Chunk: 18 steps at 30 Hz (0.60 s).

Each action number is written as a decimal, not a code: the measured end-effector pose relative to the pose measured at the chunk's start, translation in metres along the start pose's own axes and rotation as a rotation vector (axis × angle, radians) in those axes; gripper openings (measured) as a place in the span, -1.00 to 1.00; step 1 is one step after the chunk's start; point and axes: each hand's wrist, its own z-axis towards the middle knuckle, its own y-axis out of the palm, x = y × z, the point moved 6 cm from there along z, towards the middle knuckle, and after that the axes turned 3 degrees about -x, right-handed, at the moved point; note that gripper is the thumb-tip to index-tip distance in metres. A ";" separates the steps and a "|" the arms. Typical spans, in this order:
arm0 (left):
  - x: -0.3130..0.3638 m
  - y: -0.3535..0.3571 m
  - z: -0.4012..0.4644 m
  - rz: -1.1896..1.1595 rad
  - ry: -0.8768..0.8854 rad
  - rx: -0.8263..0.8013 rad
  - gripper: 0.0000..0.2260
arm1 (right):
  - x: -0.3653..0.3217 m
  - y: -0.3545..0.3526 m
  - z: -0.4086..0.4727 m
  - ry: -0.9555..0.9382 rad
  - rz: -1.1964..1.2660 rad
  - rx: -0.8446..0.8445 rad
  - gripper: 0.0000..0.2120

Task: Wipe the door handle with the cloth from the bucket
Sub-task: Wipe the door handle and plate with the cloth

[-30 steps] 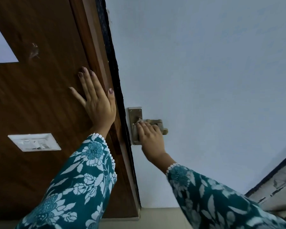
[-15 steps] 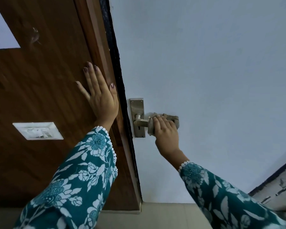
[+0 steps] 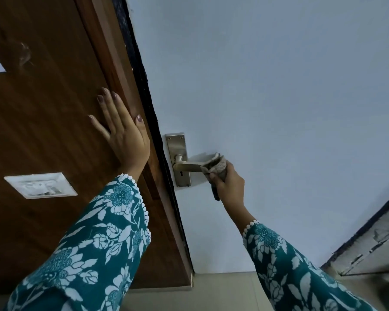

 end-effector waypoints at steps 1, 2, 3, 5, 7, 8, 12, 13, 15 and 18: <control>0.001 0.000 0.000 -0.002 -0.005 0.003 -0.53 | 0.007 0.000 -0.003 0.080 0.119 0.031 -0.69; 0.001 0.001 0.000 -0.005 -0.012 0.007 -0.53 | 0.014 0.002 -0.005 0.152 0.226 0.058 -0.71; 0.002 0.000 0.000 -0.007 -0.019 0.013 -0.53 | 0.019 0.005 -0.008 0.227 0.353 0.075 -0.73; 0.004 -0.001 -0.001 -0.007 -0.022 0.020 -0.53 | 0.022 0.020 -0.013 0.379 0.728 0.061 -0.74; 0.004 -0.002 -0.001 -0.005 -0.016 0.018 -0.54 | 0.015 0.036 -0.017 0.472 1.158 0.002 -0.77; 0.004 -0.002 -0.001 -0.001 -0.012 0.010 -0.54 | 0.011 0.041 -0.019 0.511 1.332 -0.021 -0.79; 0.003 -0.001 -0.004 0.003 -0.006 -0.025 -0.53 | 0.012 0.028 -0.014 0.532 1.543 -0.046 -0.78; 0.003 -0.001 -0.005 0.002 -0.005 -0.022 -0.54 | 0.015 0.022 -0.012 0.525 1.555 -0.032 -0.78; 0.004 -0.001 -0.005 0.013 -0.010 -0.003 -0.55 | 0.012 0.022 -0.010 0.534 1.590 -0.035 -0.77; 0.005 -0.002 -0.004 0.014 -0.017 0.007 -0.56 | 0.000 0.052 -0.017 0.631 1.667 -0.077 -0.81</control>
